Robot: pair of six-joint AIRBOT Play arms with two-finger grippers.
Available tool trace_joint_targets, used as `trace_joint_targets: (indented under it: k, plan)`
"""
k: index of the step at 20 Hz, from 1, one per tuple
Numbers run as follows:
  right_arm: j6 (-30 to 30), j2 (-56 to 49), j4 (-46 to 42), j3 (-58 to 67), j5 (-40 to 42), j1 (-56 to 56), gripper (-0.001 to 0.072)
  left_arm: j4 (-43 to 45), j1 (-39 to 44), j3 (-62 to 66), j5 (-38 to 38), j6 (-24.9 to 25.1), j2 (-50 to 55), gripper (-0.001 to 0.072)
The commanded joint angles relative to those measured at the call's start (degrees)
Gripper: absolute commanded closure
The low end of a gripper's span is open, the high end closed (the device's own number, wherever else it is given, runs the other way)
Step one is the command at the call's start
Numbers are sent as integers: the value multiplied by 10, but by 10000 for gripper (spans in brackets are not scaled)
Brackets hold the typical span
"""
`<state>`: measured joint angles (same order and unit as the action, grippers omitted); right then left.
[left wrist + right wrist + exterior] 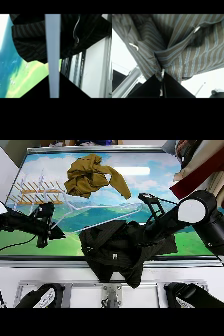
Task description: Fold the clothes and pants, and hang the long-sleeved shirts on hangers.
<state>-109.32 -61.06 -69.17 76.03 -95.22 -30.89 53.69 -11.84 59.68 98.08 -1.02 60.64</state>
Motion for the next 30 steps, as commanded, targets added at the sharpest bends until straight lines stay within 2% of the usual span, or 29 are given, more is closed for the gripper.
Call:
trace_joint_targets:
  k: [1,4,11,20,27,30]
  plan:
    - [26,0,-3,0,5,1,687,3,2,-2,9,2,14,690]
    - [26,1,-52,8,-1,30,687,8,2,-2,9,2,13,690]
    - [35,7,-54,81,-3,135,688,8,61,-2,-2,2,27,690]
    - [61,7,-63,158,-2,145,688,8,132,-2,-23,3,102,691]
    - [81,7,-47,177,31,144,688,8,162,-2,-34,2,119,690]
    - [83,3,20,177,76,144,688,8,165,-2,-38,2,119,690]
